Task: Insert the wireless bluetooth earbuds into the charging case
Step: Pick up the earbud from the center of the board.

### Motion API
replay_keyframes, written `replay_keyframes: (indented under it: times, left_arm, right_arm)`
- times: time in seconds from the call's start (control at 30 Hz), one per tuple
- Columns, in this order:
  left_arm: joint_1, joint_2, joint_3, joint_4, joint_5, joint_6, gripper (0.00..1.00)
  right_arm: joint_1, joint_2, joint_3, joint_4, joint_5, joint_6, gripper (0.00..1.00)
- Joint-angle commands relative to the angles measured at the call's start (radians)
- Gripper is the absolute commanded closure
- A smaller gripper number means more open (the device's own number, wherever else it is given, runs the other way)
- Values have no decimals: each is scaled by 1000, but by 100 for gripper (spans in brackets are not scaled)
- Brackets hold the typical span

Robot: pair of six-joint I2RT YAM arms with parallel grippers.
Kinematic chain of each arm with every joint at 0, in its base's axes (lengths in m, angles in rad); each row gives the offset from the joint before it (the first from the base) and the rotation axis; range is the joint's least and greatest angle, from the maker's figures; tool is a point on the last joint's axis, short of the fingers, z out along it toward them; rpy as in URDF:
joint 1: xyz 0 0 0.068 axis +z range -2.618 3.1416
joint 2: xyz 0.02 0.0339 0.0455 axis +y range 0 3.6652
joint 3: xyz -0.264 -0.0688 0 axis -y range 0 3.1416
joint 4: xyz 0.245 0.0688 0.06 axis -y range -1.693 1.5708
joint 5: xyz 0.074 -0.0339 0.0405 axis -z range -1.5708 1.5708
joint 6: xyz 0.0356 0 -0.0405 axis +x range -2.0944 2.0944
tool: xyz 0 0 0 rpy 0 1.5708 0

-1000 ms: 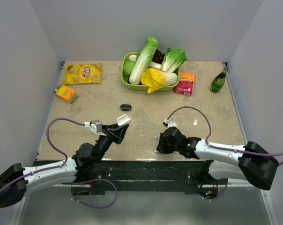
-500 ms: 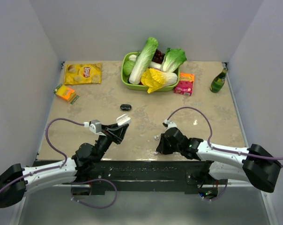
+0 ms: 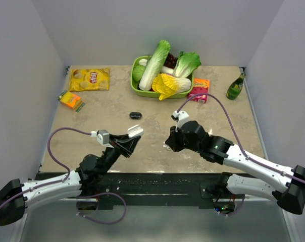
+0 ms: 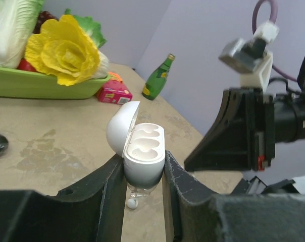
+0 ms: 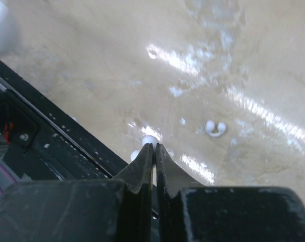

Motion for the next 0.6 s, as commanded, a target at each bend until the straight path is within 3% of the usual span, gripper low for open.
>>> replay_keyframes:
  times: [0.0, 0.07, 0.27, 0.57]
  left_arm:
    - [18, -27, -178, 72, 209, -17, 100]
    - [40, -17, -182, 102, 351, -19, 100]
    - [64, 19, -189, 226, 569, -48, 100]
    - [184, 192, -60, 260, 936, -72, 100]
  right_arm:
    - [4, -52, 169, -79, -30, -233, 100]
    - [4, -60, 241, -102, -74, -316, 100]
    - [9, -36, 439, -264, -161, -482, 100]
    - [127, -45, 520, -347, -141, -577, 100]
